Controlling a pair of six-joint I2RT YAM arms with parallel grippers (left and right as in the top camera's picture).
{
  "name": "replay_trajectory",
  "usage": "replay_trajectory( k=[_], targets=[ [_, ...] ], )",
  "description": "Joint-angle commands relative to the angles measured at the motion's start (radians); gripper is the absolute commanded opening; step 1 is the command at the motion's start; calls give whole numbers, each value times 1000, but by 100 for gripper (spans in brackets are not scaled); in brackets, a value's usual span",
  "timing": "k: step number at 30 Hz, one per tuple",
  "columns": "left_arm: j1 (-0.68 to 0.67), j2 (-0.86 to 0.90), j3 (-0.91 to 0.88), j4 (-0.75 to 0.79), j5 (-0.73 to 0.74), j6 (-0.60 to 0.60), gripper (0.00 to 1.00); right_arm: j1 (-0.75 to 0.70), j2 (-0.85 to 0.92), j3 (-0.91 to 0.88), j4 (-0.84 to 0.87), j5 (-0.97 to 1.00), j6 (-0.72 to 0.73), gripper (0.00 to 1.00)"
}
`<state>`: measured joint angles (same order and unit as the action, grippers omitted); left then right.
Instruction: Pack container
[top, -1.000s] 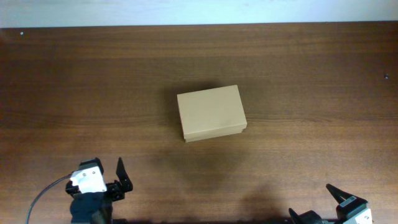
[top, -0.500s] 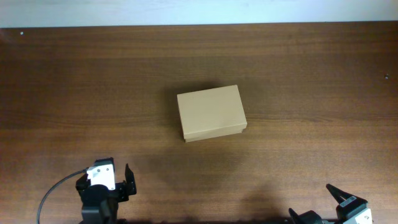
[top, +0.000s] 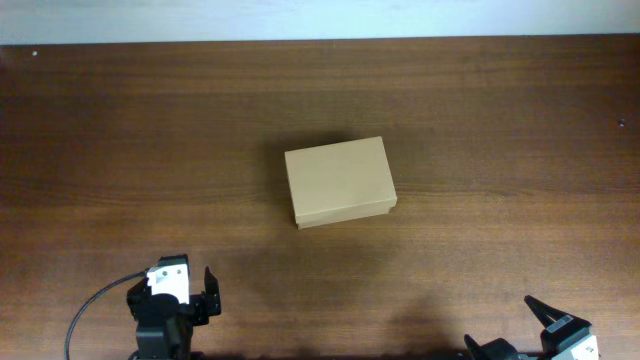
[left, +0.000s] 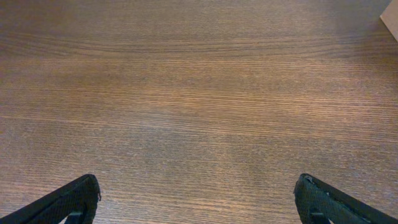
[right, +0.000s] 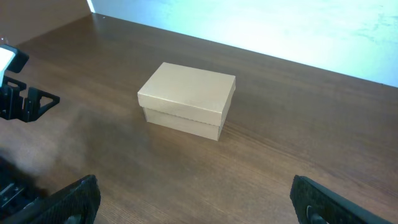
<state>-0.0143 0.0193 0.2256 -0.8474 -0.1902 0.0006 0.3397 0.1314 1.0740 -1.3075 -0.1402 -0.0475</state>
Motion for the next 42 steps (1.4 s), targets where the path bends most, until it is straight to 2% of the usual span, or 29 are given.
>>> replay_trajectory(
  k=[1,16,22,25,32,42],
  targets=[
    [5,-13,-16,3,11,15,99,-7,-8,-4,3,-6,11,99],
    [5,-13,-16,2,11,15,100,-7,-8,-4,5,-6,11,99],
    [5,-13,-16,3,11,15,100,-31,-8,-18,115,51,8,99],
    [5,-13,-16,2,11,15,99,-85,-8,-104,173,110,8,99],
    [5,-13,-16,2,11,15,100,-219,-14,-472,528,113,7,99],
    [5,-13,-16,2,11,15,99,-348,-128,-678,512,138,7,99]
  ],
)
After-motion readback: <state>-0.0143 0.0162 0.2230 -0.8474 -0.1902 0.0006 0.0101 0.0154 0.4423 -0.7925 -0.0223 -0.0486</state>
